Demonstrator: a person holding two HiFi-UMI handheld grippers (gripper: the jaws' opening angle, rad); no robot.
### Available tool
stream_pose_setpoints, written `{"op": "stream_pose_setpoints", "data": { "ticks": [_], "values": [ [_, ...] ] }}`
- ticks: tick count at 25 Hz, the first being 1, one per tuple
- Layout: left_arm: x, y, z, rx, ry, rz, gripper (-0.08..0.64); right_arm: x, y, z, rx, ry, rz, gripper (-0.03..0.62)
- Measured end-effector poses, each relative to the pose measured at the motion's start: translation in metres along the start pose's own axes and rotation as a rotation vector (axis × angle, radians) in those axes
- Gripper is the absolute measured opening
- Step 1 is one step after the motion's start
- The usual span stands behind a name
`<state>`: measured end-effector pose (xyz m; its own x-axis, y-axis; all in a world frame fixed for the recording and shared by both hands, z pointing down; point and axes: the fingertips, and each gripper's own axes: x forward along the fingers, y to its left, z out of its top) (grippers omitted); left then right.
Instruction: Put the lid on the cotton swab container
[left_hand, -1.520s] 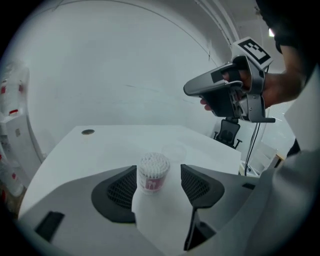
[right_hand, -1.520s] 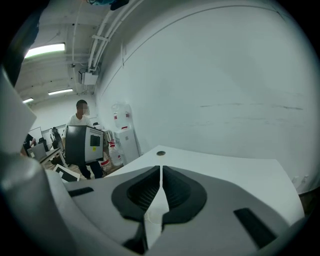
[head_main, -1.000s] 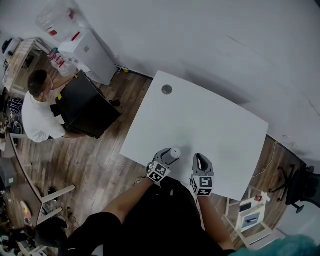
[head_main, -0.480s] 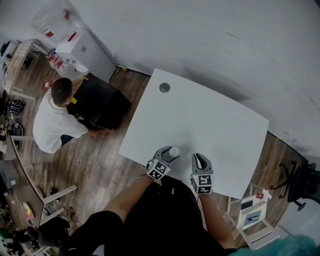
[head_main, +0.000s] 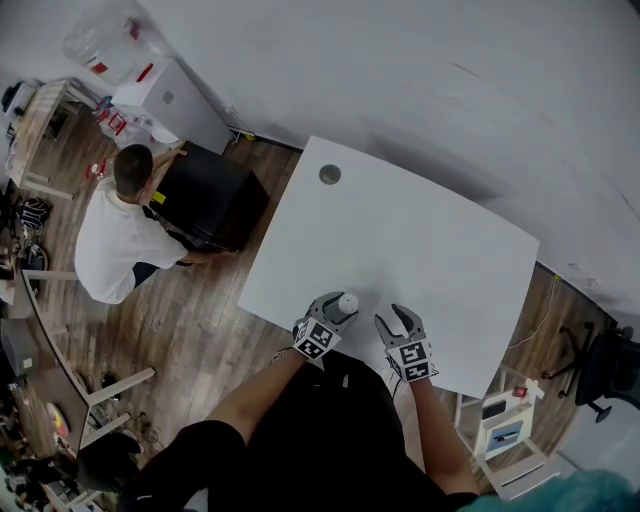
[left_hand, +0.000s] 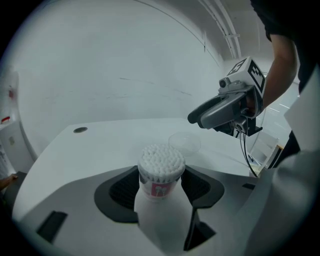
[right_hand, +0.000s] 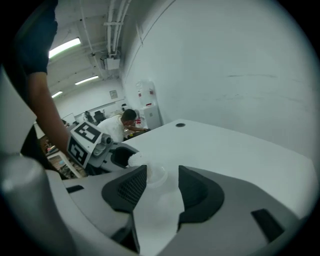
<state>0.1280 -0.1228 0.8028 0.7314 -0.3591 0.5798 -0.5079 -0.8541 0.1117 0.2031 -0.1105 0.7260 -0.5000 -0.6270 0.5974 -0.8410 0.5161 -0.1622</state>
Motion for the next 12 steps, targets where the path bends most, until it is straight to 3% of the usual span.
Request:
{"op": "stream_pose_setpoints", "data": {
  "ticks": [3,7,12],
  "values": [
    [0.0,0.0,0.0,0.004,-0.007,0.002,0.267,0.006,0.011,-0.011,-0.048,0.024,0.104,0.233],
    [-0.001,-0.002,-0.001,-0.001,-0.004,0.002,0.268,0.007,0.018,-0.021,-0.121,0.055,0.19,0.247],
    [-0.001,0.0,-0.002,0.016,0.012,-0.006,0.268,0.015,0.013,-0.024,-0.154,0.05,0.213,0.25]
  ]
}}
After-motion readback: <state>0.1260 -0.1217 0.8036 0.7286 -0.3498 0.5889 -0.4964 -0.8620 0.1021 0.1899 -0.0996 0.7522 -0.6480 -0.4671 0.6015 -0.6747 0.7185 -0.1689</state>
